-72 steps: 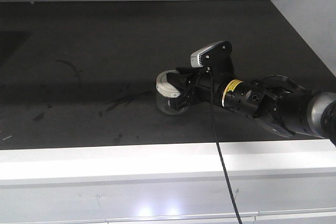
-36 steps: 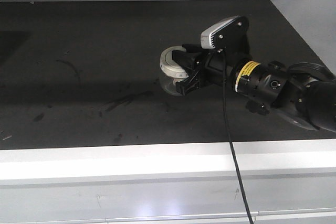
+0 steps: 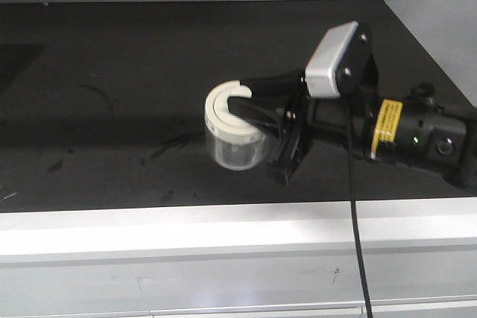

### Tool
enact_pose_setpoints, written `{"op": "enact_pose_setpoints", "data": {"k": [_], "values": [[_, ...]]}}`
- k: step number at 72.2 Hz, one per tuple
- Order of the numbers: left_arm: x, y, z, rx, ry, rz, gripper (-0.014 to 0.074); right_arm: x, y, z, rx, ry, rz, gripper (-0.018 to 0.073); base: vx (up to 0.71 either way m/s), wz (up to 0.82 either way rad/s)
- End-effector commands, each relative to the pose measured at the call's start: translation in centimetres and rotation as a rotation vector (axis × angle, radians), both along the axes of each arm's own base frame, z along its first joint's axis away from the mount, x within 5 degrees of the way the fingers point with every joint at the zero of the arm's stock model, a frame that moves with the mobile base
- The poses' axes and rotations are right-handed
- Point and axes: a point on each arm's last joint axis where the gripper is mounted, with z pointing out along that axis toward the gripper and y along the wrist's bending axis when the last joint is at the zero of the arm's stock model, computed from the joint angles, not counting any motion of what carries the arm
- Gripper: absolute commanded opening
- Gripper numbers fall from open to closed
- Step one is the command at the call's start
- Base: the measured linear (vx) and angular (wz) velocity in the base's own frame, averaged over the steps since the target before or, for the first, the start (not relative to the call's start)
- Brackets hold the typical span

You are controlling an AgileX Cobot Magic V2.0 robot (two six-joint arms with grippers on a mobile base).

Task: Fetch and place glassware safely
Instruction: 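Lift the jar with the right gripper and pull it out of the cabinet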

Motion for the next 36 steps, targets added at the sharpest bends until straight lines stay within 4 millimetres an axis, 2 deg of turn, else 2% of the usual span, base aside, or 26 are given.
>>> {"op": "enact_pose_setpoints", "data": {"k": [1, 16, 36], "values": [[-0.1, 0.1, 1.5, -0.029, -0.097, 0.006, -0.0007, -2.0, -0.5, 2.0, 0.102, -0.045, 0.047, -0.0004, 0.00, 0.00], [-0.1, 0.1, 1.5, -0.029, -0.097, 0.006, -0.0007, -5.2, -1.4, 0.7, 0.104, -0.023, 0.073, -0.0004, 0.00, 0.00], [-0.1, 0.1, 1.5, -0.029, -0.097, 0.006, -0.0007, -8.4, -2.4, 0.1, 0.118, -0.032, 0.087, -0.0004, 0.00, 0.00]]}}
